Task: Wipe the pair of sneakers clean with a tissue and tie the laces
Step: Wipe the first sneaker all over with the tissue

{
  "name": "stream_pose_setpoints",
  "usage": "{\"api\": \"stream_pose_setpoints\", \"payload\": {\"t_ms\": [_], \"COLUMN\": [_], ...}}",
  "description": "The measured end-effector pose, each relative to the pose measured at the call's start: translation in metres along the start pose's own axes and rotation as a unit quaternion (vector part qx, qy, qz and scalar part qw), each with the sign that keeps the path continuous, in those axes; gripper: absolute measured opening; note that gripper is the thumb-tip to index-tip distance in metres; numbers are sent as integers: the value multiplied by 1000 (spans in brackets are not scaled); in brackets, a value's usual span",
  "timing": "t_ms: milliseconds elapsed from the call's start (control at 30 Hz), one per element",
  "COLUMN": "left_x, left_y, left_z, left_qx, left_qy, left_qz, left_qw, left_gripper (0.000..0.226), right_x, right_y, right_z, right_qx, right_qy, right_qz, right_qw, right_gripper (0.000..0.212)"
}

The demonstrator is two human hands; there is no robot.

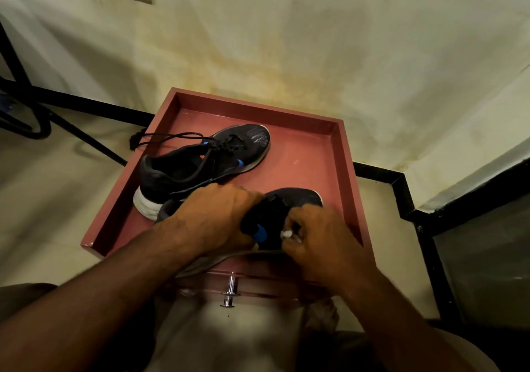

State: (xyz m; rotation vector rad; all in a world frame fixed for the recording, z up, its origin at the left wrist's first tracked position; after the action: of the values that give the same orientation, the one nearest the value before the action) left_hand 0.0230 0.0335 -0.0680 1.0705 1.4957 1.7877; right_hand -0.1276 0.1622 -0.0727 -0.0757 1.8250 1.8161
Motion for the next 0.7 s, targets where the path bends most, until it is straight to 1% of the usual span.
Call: {"api": "stream_pose_setpoints", "payload": {"t_ms": [100,133,167,267,300,333,400,433,500,567,600,633,700], "left_x": [-1,-1,-1,-2,-4,-6,-9,-9,-9,-9,-9,-10,-12], "left_y": [8,10,11,16,18,18,19,17,14,10,10,10,11], "left_z": [-3,-3,-3,0,0,0,-2,-3,-5,-6,-8,-9,-12], "left_qx": [-2,-6,-13,-30,-33,-35,-42,-45,-48,-41,-34,-27,-27], "left_qy": [12,12,10,5,8,12,19,20,17,18,20,24,35], "left_qz": [34,42,53,92,103,113,125,126,116,102,100,100,115], "left_qw": [999,999,998,995,994,993,991,991,992,994,994,994,992], "left_gripper": [76,78,77,66,63,62,61,61,57,51,50,50,48], "right_x": [24,27,26,10,8,12,25,28,23,8,4,4,13], "right_y": [21,25,24,14,14,16,22,24,20,12,9,8,10], "right_z": [-18,-19,-17,-1,1,-2,-12,-15,-14,-5,-1,-1,-10], "right_qx": [165,193,192,138,138,155,202,210,190,139,120,118,171], "right_qy": [-20,-18,-10,40,47,41,1,-17,-24,-13,-4,1,2], "right_qz": [59,53,31,-37,-50,-61,-72,-71,-93,-139,-144,-129,-60], "right_qw": [984,979,981,989,988,985,977,975,977,980,982,985,983], "right_gripper": [10,10,11,12,12,12,12,12,10,10,11,12,16]}}
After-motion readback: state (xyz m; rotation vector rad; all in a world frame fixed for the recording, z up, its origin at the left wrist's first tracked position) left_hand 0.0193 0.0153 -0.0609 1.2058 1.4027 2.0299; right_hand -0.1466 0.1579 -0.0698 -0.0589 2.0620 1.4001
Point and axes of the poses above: each hand's wrist, its own z-axis away from the middle knuckle, its own y-axis out of the back of the hand, x = y × z, the point moved 2 cm from there along -z, towards the middle knuckle, and after that the axes turned 4 degrees about x, right-handed, at the moved point
